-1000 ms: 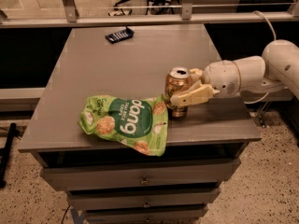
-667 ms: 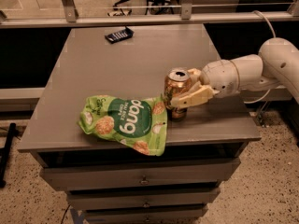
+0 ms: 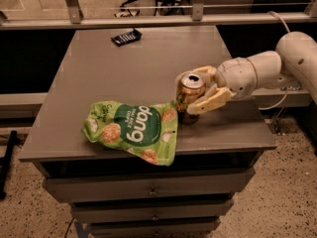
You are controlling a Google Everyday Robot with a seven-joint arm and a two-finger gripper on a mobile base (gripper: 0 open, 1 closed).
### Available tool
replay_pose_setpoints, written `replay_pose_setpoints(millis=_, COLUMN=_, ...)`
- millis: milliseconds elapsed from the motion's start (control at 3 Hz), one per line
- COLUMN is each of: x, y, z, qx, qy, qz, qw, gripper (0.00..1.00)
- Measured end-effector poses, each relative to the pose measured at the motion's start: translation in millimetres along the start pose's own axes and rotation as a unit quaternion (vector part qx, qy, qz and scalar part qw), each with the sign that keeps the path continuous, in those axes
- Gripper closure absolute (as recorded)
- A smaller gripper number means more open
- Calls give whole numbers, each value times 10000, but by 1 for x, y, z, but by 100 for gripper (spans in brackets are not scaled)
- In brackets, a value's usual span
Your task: Move orange can near green rice chip bag
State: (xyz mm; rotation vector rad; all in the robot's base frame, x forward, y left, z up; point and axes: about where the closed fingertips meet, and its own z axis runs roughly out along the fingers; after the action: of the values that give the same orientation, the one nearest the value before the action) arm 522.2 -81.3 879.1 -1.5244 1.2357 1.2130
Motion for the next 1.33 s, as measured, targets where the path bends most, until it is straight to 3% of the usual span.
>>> replay_pose_setpoints(millis=333, x=-1, y=-1, z=-5, qx=25, qy=52, qz=-80, qw=10000, gripper=0)
replay_pose_setpoints(millis=667, x=-5, y=-9, z=-18, qx=208, qy=148, qz=-170, qw=9995, gripper=0)
replay_pose_setpoints(millis=1000, x=-15, y=-28, z=-53, qx=609, qy=329, qz=-292, qw=9972, gripper=0)
replay_pose_setpoints(millis=1333, x=-45, y=-53, z=-124, qx=1705, qy=541, qz=-568, qw=9822, gripper=0)
